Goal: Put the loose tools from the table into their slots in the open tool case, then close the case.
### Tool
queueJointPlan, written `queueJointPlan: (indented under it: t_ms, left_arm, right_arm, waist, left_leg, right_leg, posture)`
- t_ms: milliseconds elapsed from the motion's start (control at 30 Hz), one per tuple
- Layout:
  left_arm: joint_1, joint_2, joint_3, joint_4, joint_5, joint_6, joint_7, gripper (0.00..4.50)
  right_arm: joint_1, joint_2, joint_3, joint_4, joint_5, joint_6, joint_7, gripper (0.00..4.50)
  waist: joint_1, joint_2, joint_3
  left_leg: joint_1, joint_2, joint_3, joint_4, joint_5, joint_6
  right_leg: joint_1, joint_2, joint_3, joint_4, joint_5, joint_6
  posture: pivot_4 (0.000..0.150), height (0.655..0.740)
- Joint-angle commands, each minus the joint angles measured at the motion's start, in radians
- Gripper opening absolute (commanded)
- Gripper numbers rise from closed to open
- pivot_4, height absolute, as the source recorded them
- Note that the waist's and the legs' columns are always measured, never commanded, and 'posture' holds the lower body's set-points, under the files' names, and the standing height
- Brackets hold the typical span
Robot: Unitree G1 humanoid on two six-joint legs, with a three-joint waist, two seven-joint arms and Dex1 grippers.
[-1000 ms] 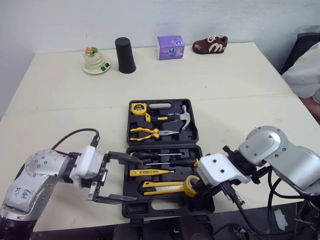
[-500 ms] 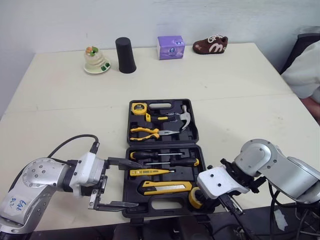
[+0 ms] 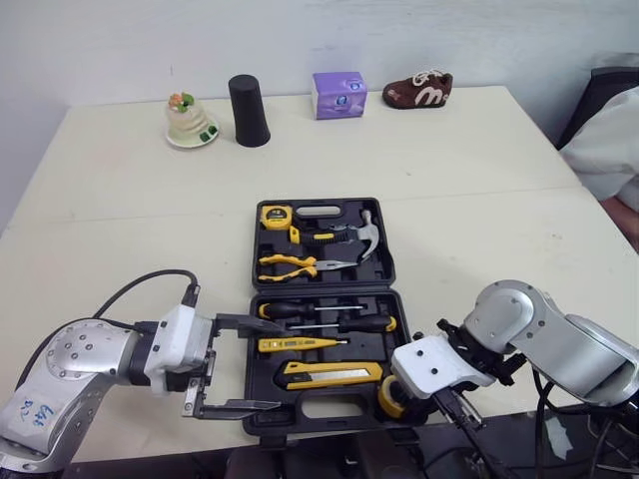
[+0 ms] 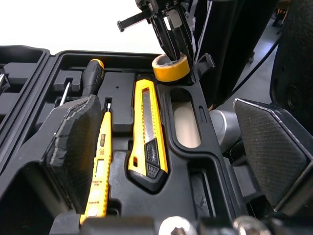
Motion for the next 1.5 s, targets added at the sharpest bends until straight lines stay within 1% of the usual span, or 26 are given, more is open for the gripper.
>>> queueJointPlan:
  t_ms: [33, 233, 300, 333, 367, 433, 500, 600, 667, 733, 800, 867, 900, 967, 1000, 1033, 1133, 1233, 1300, 1367, 1500]
  left_arm:
    - [-0.003, 0.003, 0.006, -0.026, -0.006, -0.004, 0.005, 4.50]
    - [-0.007, -0.001, 0.008, -0.014, -0.001, -0.008, 0.010, 4.50]
    - [-0.013, 0.001, 0.010, -0.007, -0.004, -0.005, 0.010, 4.50]
    - [-0.015, 0.004, 0.009, -0.003, -0.003, -0.007, 0.005, 4.50]
    - [-0.017, 0.007, 0.008, 0.000, -0.001, -0.008, 0.001, 4.50]
    - [-0.023, 0.007, 0.011, 0.011, 0.004, -0.013, 0.000, 4.50]
    - [-0.033, 0.003, 0.014, 0.021, 0.009, -0.017, 0.004, 4.50]
    - [-0.035, 0.003, 0.007, 0.027, 0.009, -0.020, -0.006, 4.50]
    - [-0.037, 0.011, 0.003, 0.036, 0.013, -0.026, -0.024, 4.50]
    - [-0.049, 0.010, 0.003, 0.054, 0.019, -0.032, -0.029, 4.50]
    - [-0.064, 0.003, -0.001, 0.065, 0.024, -0.037, -0.029, 4.50]
    - [-0.072, 0.002, -0.008, 0.067, 0.024, -0.038, -0.034, 4.50]
    - [-0.073, 0.003, -0.010, 0.065, 0.023, -0.036, -0.035, 4.50]
    - [-0.073, 0.008, -0.004, 0.066, 0.018, -0.033, -0.038, 4.50]
    - [-0.071, 0.011, 0.001, 0.070, 0.018, -0.034, -0.041, 4.50]
    - [-0.066, 0.016, 0.007, 0.071, 0.015, -0.030, -0.044, 4.50]
    - [-0.063, 0.031, 0.018, 0.073, 0.013, -0.024, -0.057, 4.50]
    - [-0.081, 0.038, 0.026, 0.090, 0.008, -0.020, -0.059, 4.50]
    - [-0.079, 0.047, 0.029, 0.100, 0.023, -0.034, -0.072, 4.50]
    - [-0.077, 0.053, 0.045, 0.115, 0.027, -0.035, -0.071, 4.50]
    - [-0.100, 0.068, 0.055, 0.145, 0.027, -0.027, -0.079, 4.50]
  right_arm:
    - [0.013, 0.011, 0.031, 0.004, -0.038, -0.003, -0.017, 0.02]
    - [0.015, 0.037, 0.041, 0.008, -0.061, 0.012, -0.039, 0.02]
    - [0.015, 0.036, 0.027, -0.006, -0.031, 0.035, -0.021, 0.92]
    - [0.018, 0.041, 0.013, -0.007, -0.023, 0.028, -0.027, 1.18]
    - [0.020, 0.039, -0.001, -0.007, -0.014, 0.018, -0.024, 1.65]
    - [0.028, 0.018, -0.067, -0.026, 0.068, 0.021, 0.016, 2.55]
    - [0.029, -0.003, -0.123, -0.034, 0.146, 0.047, 0.053, 2.55]
    - [0.061, -0.095, -0.186, -0.007, 0.222, 0.005, 0.113, 2.55]
    - [0.119, -0.166, -0.222, -0.008, 0.291, -0.022, 0.117, 2.55]
    - [0.170, -0.157, -0.278, 0.002, 0.347, -0.033, 0.097, 2.55]
    - [0.226, -0.092, -0.356, 0.031, 0.406, -0.059, 0.041, 2.55]
    - [0.292, -0.029, -0.426, 0.062, 0.441, -0.105, 0.000, 2.03]
    - [0.328, -0.007, -0.449, 0.074, 0.441, -0.129, -0.012, 1.69]
    - [0.387, 0.059, -0.475, 0.097, 0.439, -0.200, -0.027, 0.80]
    - [0.401, 0.085, -0.472, 0.106, 0.425, -0.210, -0.051, 0.20]
    - [0.410, 0.128, -0.460, 0.125, 0.403, -0.253, -0.067, 0.03]
    - [0.413, 0.190, -0.398, 0.190, 0.294, -0.372, -0.075, 0.03]
    - [0.412, 0.246, -0.346, 0.240, 0.254, -0.383, -0.111, 0.03]
    - [0.432, 0.282, -0.312, 0.341, 0.196, -0.441, -0.123, 0.03]
    - [0.454, 0.296, -0.284, 0.426, 0.130, -0.532, -0.118, 0.03]
    - [0.470, 0.301, -0.267, 0.531, 0.094, -0.623, -0.099, 0.03]
  waist:
    - [0.002, 0.000, 0.000]
    - [0.000, -0.004, -0.002]
    - [0.000, -0.004, -0.002]
    - [0.001, -0.004, -0.002]
    - [0.002, -0.004, -0.002]
    - [0.004, -0.004, -0.002]
    - [0.005, -0.003, -0.001]
    - [0.006, -0.003, -0.001]
    - [0.006, -0.003, -0.001]
    - [0.007, -0.004, -0.001]
    - [0.004, -0.004, -0.001]
    - [0.004, -0.004, -0.001]
    - [0.005, -0.004, -0.001]
    - [0.007, -0.005, -0.001]
    - [0.007, -0.005, -0.001]
    - [0.006, -0.005, -0.001]
    - [0.003, -0.005, -0.001]
    - [0.004, -0.004, -0.001]
    - [0.005, -0.005, -0.001]
    - [0.006, -0.004, -0.001]
    - [0.003, -0.009, -0.004]
  left_leg:
    - [0.000, 0.000, 0.000, 0.000, 0.000, 0.000]
    - [0.000, 0.000, 0.000, 0.000, 0.000, 0.000]
    - [0.002, 0.001, 0.000, 0.000, 0.000, 0.000]
    - [0.002, 0.001, 0.000, 0.000, 0.000, 0.000]
    - [0.002, 0.001, 0.000, 0.000, 0.000, 0.000]
    - [0.002, 0.000, 0.000, 0.000, 0.000, 0.000]
    - [0.001, 0.000, 0.000, 0.000, 0.000, 0.000]
    - [0.001, -0.001, 0.000, 0.000, -0.001, 0.001]
    - [0.000, 0.000, 0.000, 0.000, -0.002, 0.001]
    - [0.000, 0.000, 0.000, 0.000, -0.003, 0.001]
    - [0.000, 0.000, 0.000, 0.000, -0.003, 0.001]
    - [0.000, 0.000, 0.000, 0.000, -0.002, 0.001]
    - [0.001, 0.000, 0.000, 0.000, -0.002, 0.001]
    - [0.001, 0.000, 0.000, 0.000, -0.002, 0.001]
    - [0.001, 0.000, -0.001, 0.000, -0.002, 0.001]
    - [0.001, 0.000, 0.000, 0.000, -0.002, 0.001]
    - [0.001, 0.000, 0.000, 0.000, -0.002, 0.001]
    - [0.002, -0.001, 0.001, 0.001, -0.002, 0.001]
    - [0.002, -0.001, 0.001, 0.001, -0.002, 0.000]
    - [0.002, -0.001, 0.001, 0.000, -0.002, 0.000]
    - [0.005, 0.000, 0.002, 0.000, -0.002, 0.000]
  right_leg:
    - [0.000, 0.000, 0.000, 0.000, 0.000, 0.000]
    - [0.000, 0.000, 0.000, 0.000, 0.000, 0.000]
    - [0.001, 0.000, 0.000, 0.000, 0.000, 0.000]
    - [0.002, 0.000, 0.000, 0.000, 0.000, -0.001]
    - [0.002, 0.000, 0.000, 0.000, 0.000, -0.001]
    - [0.002, 0.000, 0.000, 0.000, 0.000, -0.001]
    - [0.002, 0.000, -0.001, 0.000, 0.000, -0.001]
    - [0.001, -0.001, 0.000, -0.001, 0.000, -0.001]
    - [0.002, -0.001, -0.001, -0.002, 0.000, -0.001]
    - [0.002, 0.000, -0.001, -0.003, 0.000, -0.001]
    - [0.002, 0.000, 0.000, -0.003, 0.000, 0.000]
    - [0.002, 0.000, 0.000, -0.003, 0.000, 0.001]
    - [0.003, 0.001, 0.000, -0.003, 0.000, 0.001]
    - [0.003, 0.000, 0.000, -0.003, 0.001, 0.001]
    - [0.004, 0.000, 0.000, -0.003, 0.001, 0.001]
    - [0.003, 0.000, 0.000, -0.003, 0.001, 0.001]
    - [0.004, 0.000, 0.000, -0.003, 0.001, 0.002]
    - [0.004, 0.000, 0.000, -0.002, 0.001, 0.002]
    - [0.004, 0.000, 0.000, -0.002, 0.001, 0.002]
    - [0.003, 0.000, 0.000, -0.002, 0.001, 0.002]
    - [0.006, 0.000, 0.000, -0.002, 0.001, 0.002]
  posture:
    - [0.150, 0.7400]
    - [0.150, 0.7400]
    - [0.150, 0.7400]
    - [0.150, 0.7400]
    - [0.150, 0.7400]
    - [0.150, 0.7400]
    - [0.150, 0.7400]
    - [0.150, 0.7400]
    - [0.150, 0.7400]
    - [0.150, 0.7400]
    - [0.150, 0.7400]
    - [0.150, 0.7400]
    - [0.150, 0.7400]
    - [0.150, 0.7400]
    - [0.150, 0.7400]
    - [0.150, 0.7400]
    - [0.150, 0.7400]
    - [0.150, 0.7400]
    - [0.150, 0.7400]
    - [0.150, 0.7400]
    - [0.150, 0.7400]
